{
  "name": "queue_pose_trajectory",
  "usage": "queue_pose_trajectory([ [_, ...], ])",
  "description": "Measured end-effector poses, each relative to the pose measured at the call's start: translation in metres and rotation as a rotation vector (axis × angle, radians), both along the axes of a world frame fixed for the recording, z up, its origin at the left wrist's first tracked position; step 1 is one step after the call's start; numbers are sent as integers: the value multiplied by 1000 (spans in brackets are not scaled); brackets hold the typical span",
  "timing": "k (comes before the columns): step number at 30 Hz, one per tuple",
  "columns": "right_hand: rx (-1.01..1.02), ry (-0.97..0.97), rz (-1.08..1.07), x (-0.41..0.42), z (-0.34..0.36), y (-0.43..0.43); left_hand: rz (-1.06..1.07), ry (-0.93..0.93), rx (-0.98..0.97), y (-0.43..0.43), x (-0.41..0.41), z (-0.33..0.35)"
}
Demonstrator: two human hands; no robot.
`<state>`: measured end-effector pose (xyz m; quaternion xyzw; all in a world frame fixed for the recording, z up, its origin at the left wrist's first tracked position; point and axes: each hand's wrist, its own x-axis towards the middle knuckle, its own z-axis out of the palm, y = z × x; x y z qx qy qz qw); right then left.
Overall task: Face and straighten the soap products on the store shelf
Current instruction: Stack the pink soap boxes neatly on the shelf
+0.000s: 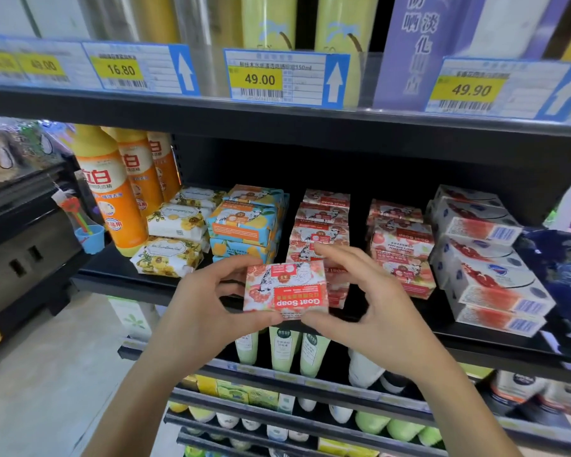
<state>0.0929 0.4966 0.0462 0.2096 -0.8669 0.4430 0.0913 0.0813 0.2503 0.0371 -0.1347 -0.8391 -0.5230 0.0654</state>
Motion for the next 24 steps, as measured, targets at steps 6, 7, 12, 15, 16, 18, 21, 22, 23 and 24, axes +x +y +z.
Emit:
queue_pose_trajectory([
  [6,154,79,-72,-10,6,8,-18,124,-9,14,-6,0],
  [7,155,104,-73,-10,7,9,-21,150,-9,16,-7,0],
  [12,61,154,-120,-19,12,14,-3,242,-20,19,-15,-10],
  [15,-65,44,-214,-36,19,21,48,255,-120,13,-22,-26],
  [16,-99,18,-254,-45,21,24,55,243,-166,11,-23,-33],
  [18,-128,-1,-339,-68,27,28,55,224,-243,10,-24,-47],
  [21,-91,-58,-421,-109,37,32,47,213,-304,12,-29,-65],
  [22,-71,-89,-431,-121,40,32,42,222,-313,13,-31,-70],
  [23,-45,-110,-438,-133,42,32,37,235,-314,13,-33,-74],
  [24,-17,-122,-438,-144,42,31,35,244,-306,13,-35,-77],
])
